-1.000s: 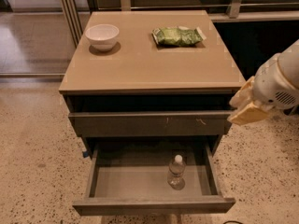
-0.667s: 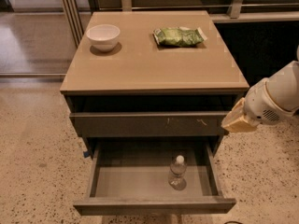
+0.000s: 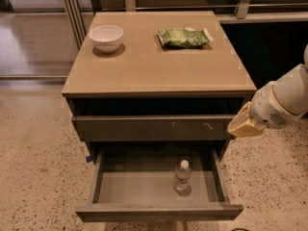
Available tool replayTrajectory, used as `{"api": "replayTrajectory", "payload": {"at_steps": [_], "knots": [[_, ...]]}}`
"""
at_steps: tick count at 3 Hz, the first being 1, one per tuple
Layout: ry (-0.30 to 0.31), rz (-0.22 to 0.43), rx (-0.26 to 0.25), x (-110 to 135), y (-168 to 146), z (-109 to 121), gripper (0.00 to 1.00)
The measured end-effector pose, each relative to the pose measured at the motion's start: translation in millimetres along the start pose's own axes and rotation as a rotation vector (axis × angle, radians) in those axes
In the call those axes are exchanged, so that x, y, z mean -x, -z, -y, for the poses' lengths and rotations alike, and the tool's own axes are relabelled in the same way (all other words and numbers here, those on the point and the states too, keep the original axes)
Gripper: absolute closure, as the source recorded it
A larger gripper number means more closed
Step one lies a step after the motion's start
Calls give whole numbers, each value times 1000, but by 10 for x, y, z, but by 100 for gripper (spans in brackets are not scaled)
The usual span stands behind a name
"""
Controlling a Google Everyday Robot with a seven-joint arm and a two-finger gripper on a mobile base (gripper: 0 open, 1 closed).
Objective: Pick water bottle from middle drawer and place on counter
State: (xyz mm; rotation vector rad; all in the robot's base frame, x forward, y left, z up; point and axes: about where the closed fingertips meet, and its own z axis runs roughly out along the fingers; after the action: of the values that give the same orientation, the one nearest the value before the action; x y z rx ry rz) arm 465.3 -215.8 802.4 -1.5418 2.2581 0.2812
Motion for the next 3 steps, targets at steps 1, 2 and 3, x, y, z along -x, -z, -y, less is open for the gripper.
{"api": "replayTrajectory", "payload": {"at_steps": [1,2,3], "knots": [[8,36,-5,-101,-206,-19,100],[20,136,2,-324,-825,-96,100],[11,208,9,-545,-1451,-78,100]]}}
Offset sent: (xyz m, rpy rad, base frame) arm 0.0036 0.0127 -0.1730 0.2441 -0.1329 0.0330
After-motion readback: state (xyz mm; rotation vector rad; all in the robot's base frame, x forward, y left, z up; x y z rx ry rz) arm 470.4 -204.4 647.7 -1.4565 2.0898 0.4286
